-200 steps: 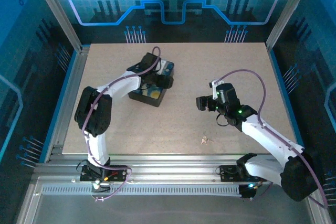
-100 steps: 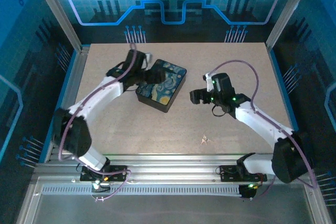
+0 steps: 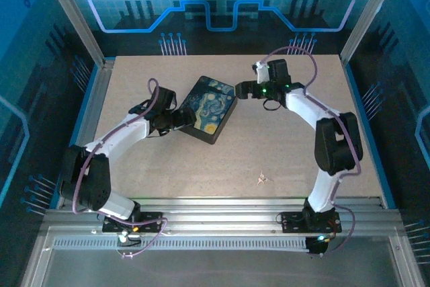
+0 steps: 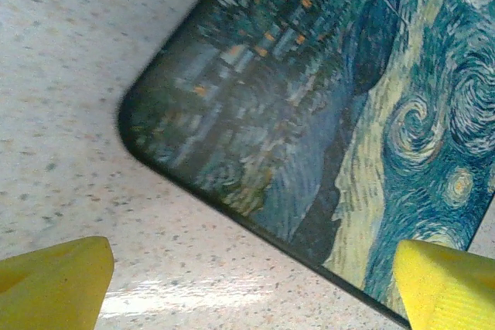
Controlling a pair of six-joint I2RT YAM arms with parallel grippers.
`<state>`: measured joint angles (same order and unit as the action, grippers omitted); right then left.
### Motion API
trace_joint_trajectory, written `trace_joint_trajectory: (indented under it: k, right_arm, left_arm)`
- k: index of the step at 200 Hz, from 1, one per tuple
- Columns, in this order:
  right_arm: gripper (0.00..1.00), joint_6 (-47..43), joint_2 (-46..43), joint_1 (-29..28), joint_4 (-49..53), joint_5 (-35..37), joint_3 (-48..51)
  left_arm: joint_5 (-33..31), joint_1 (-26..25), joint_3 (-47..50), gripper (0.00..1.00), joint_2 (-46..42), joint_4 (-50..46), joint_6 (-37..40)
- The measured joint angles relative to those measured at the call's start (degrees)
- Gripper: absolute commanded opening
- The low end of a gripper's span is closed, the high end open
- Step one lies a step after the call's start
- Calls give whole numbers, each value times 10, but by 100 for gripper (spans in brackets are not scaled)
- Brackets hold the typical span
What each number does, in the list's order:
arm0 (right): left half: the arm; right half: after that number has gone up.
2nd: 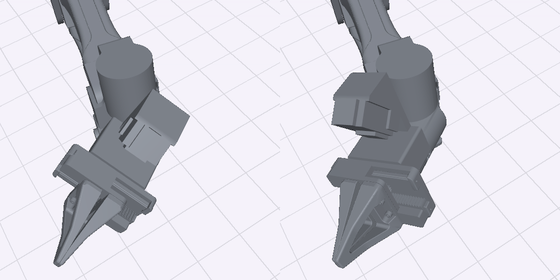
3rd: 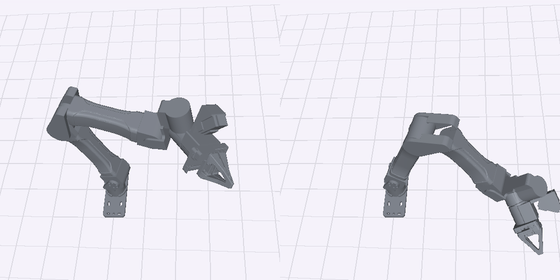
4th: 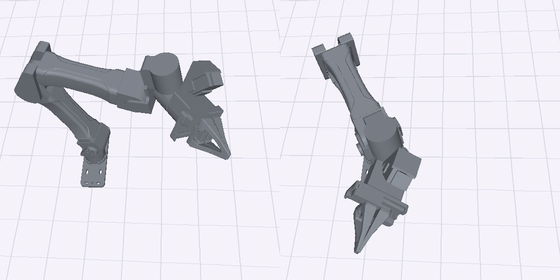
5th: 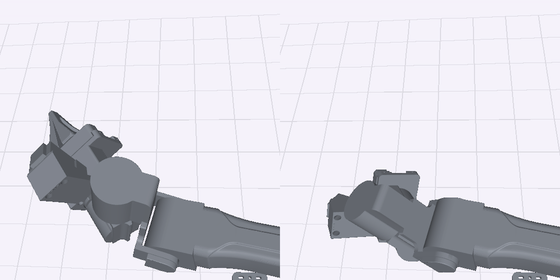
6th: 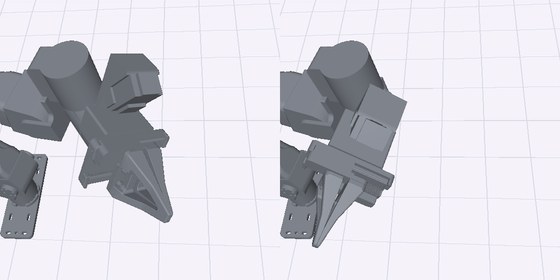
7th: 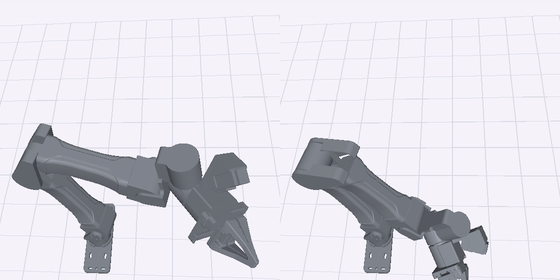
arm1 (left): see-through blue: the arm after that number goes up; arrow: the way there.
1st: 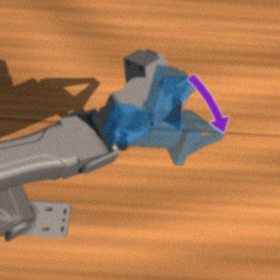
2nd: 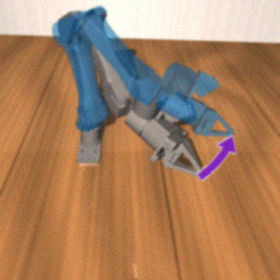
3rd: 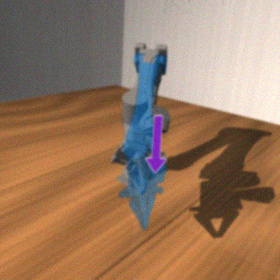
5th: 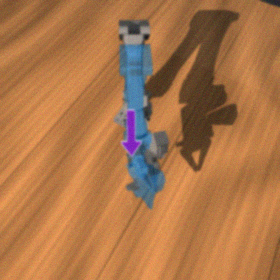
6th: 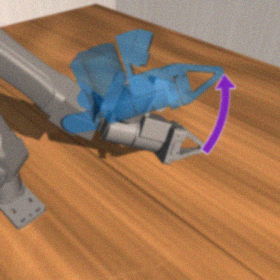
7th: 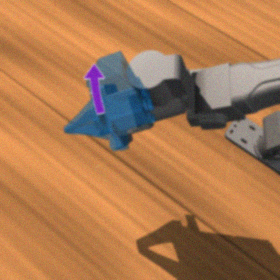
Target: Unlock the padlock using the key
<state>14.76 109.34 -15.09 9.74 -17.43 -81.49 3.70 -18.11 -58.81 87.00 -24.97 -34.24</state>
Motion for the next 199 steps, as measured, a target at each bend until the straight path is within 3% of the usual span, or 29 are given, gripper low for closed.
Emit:
trace_joint_trajectory:
  k: [50, 95, 158, 199]
  right_arm:
    - [95, 11, 107, -22, 11, -14, -108]
    - [95, 11, 121, -37, 23, -17, -121]
    - [96, 31, 36, -37, 20, -11, -35]
    - [96, 46, -33, -52, 11, -13, 0]
  left_arm:
    - [13, -13, -38, 93, 55, 13, -3]
    - [21, -15, -42, 92, 60, 12, 0]
    - [-18, 5, -96, 95, 12, -44, 78]
    - [-46, 41, -130, 95, 40, -43, 124]
